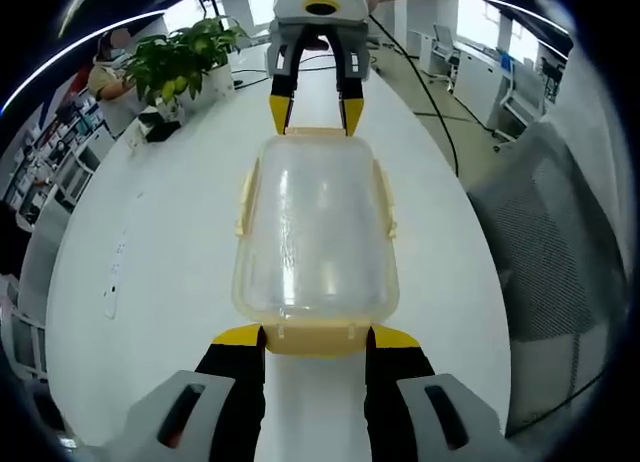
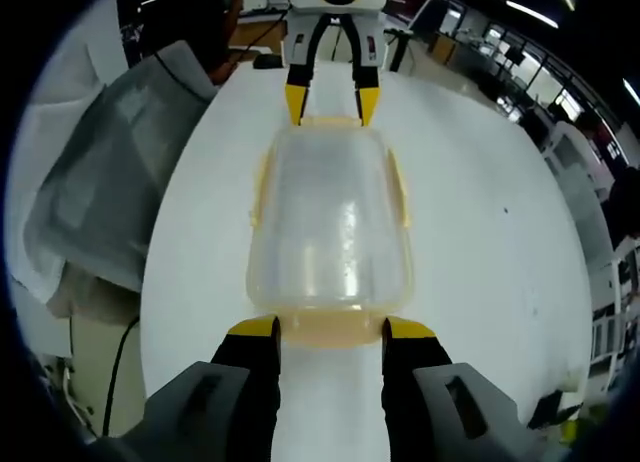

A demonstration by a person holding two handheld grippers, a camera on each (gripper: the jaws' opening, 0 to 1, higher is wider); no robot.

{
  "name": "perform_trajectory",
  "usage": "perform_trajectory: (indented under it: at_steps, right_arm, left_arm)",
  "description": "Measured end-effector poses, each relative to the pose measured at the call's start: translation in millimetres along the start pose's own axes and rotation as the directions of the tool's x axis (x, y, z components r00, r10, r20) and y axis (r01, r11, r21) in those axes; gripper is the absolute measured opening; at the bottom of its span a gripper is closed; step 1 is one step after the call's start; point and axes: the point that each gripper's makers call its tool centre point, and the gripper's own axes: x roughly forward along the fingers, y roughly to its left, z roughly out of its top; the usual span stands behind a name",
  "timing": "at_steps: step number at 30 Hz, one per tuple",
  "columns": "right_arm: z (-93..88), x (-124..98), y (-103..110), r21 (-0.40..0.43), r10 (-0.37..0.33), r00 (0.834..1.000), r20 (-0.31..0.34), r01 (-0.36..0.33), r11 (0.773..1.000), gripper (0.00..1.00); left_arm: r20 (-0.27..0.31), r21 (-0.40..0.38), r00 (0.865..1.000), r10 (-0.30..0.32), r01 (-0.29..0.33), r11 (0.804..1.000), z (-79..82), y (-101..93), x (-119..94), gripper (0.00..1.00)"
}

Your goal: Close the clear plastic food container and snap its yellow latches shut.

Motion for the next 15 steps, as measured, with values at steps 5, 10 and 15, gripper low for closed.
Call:
perform_trajectory:
  at_steps: [5,10,15]
  right_arm:
    - [-11.8,-1.8,0.2,0.009,-0.001,1.0,-0.006,0.001,1.0,0.36]
    - [-19.8,-0.5,1.4,0.011,0.003,1.0,-0.017,-0.003,1.0,0.36]
    - [-22.5,2.3,3.9,0.016,0.013,1.0,-0.017,-0.013,1.0,0.36]
  left_arm:
    - [0.004,0.002,1.0,-0.013,0.013,1.0,7.8,-0.3,9.4,0.32]
    - [-0.007,0.008,1.0,-0.024,0.024,1.0,10.8,-1.9,16.6,0.32]
    - [-0.011,0.006,0.999,-0.037,0.037,0.999,9.7,-4.6,20.4,0.32]
